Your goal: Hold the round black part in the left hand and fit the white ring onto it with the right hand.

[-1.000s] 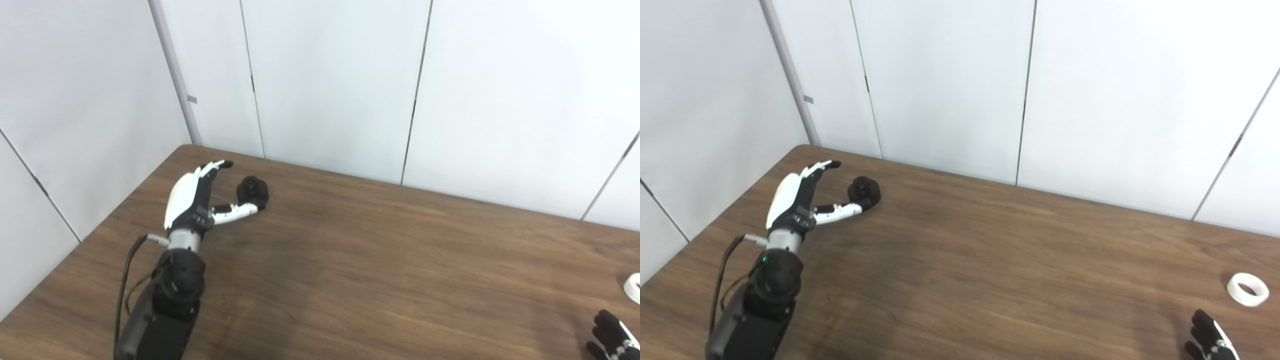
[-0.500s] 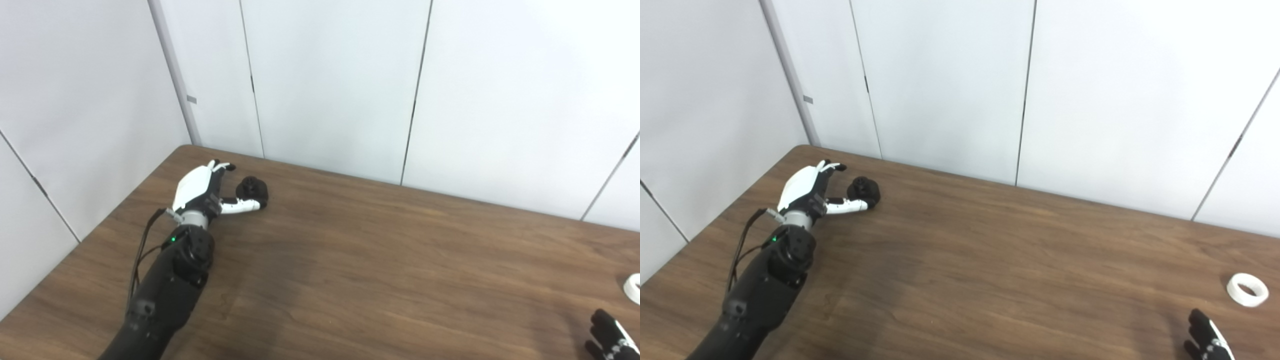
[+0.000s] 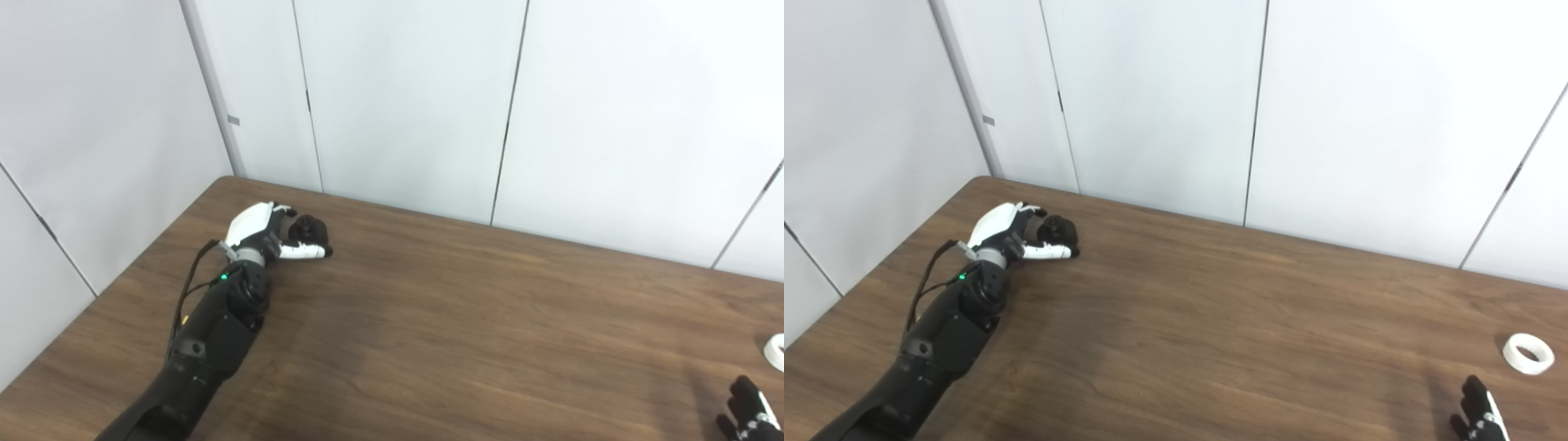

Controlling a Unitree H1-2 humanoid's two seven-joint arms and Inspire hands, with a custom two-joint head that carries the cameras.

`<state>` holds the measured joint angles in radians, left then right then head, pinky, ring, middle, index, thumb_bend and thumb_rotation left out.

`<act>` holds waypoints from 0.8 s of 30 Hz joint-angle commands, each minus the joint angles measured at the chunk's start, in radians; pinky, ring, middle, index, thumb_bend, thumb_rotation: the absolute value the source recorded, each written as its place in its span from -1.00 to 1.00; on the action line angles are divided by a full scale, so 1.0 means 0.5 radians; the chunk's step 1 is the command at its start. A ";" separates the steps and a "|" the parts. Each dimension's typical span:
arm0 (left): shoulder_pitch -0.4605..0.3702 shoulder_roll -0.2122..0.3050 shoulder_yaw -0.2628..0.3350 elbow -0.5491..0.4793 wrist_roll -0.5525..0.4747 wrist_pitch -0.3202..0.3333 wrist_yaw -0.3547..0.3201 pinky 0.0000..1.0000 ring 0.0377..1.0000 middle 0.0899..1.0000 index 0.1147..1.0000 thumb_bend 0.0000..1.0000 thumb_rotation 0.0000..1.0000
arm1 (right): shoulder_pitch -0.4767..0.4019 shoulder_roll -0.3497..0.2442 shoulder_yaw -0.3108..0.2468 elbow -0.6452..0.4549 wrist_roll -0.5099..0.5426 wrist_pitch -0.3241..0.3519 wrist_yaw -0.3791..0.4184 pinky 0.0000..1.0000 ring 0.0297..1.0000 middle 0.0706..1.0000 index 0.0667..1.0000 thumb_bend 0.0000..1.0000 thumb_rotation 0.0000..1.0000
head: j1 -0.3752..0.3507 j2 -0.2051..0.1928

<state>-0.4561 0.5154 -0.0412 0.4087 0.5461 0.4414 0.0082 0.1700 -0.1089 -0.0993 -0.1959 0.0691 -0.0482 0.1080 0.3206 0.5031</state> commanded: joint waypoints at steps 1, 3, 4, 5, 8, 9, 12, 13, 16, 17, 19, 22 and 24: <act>-0.127 0.090 0.005 0.001 0.007 -0.034 0.036 1.00 1.00 0.99 0.67 1.00 -0.10 | 0.078 -0.023 0.011 0.033 0.015 -0.035 0.014 1.00 0.99 0.94 0.91 0.08 1.00 | 0.001 0.000; -0.133 0.094 -0.003 0.018 0.002 -0.040 0.033 1.00 1.00 0.98 0.66 1.00 -0.11 | 0.079 -0.022 0.011 0.031 0.011 -0.035 0.012 1.00 1.00 0.95 0.91 0.09 1.00 | 0.001 0.000; -0.138 0.095 -0.006 0.031 -0.001 -0.044 0.035 1.00 1.00 0.98 0.65 1.00 -0.11 | 0.079 -0.019 0.009 0.029 0.008 -0.035 0.006 1.00 1.00 0.95 0.91 0.09 1.00 | 0.000 0.000; -0.141 0.096 -0.010 0.040 -0.003 -0.046 0.035 1.00 1.00 0.98 0.64 1.00 -0.12 | 0.079 -0.016 0.008 0.028 0.009 -0.037 0.003 1.00 0.99 0.94 0.90 0.09 1.00 | 0.000 0.000; -0.149 0.097 -0.021 0.062 -0.001 -0.044 0.037 1.00 1.00 0.97 0.63 1.00 -0.14 | 0.083 -0.015 0.011 0.020 0.002 -0.038 0.002 1.00 0.99 0.93 0.90 0.06 1.00 | -0.001 0.001; -0.150 0.097 -0.024 0.067 0.000 -0.044 0.038 1.00 1.00 0.97 0.63 1.00 -0.14 | 0.084 -0.016 0.012 0.019 -0.003 -0.040 0.001 1.00 0.99 0.93 0.91 0.05 1.00 | -0.001 0.001; -0.153 0.093 -0.031 0.088 0.005 -0.048 0.063 1.00 1.00 0.95 0.61 1.00 -0.16 | 0.088 -0.014 0.008 0.021 0.006 -0.037 0.001 1.00 0.99 0.93 0.90 0.07 1.00 | 0.000 0.000; -0.154 0.092 -0.033 0.092 0.007 -0.043 0.068 1.00 1.00 0.94 0.60 1.00 -0.17 | 0.088 -0.013 0.007 0.023 0.011 -0.039 0.002 1.00 0.99 0.94 0.90 0.07 1.00 | -0.001 0.001; -0.156 0.090 -0.035 0.094 0.004 -0.031 0.073 1.00 1.00 0.93 0.60 1.00 -0.17 | 0.086 -0.013 0.007 0.022 0.019 -0.037 0.006 1.00 1.00 0.96 0.92 0.07 1.00 | -0.002 0.002; -0.157 0.089 -0.035 0.096 0.004 -0.029 0.074 1.00 1.00 0.93 0.60 1.00 -0.17 | 0.086 -0.015 0.009 0.020 0.012 -0.034 0.004 1.00 1.00 0.96 0.93 0.06 1.00 | -0.002 0.002; -0.158 0.083 -0.030 0.097 -0.002 -0.030 0.081 1.00 1.00 0.93 0.60 1.00 -0.18 | 0.088 -0.017 0.010 0.017 -0.002 -0.027 0.001 1.00 1.00 0.96 0.93 0.07 1.00 | -0.002 0.002; -0.159 0.076 -0.026 0.099 -0.011 -0.045 0.087 1.00 1.00 0.93 0.60 1.00 -0.20 | 0.089 -0.018 0.011 0.020 0.005 -0.029 0.005 1.00 1.00 0.97 0.94 0.04 1.00 | -0.006 0.000; -0.161 0.077 -0.038 0.096 -0.001 -0.042 0.087 1.00 1.00 0.93 0.60 1.00 -0.20 | 0.089 -0.017 0.010 0.021 0.002 -0.043 0.004 1.00 1.00 0.96 0.94 0.04 1.00 | -0.006 0.000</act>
<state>-0.4827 0.5232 -0.0633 0.4752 0.5405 0.4337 0.0273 0.1705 -0.1091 -0.0992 -0.1960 0.0682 -0.0479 0.1079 0.3175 0.5016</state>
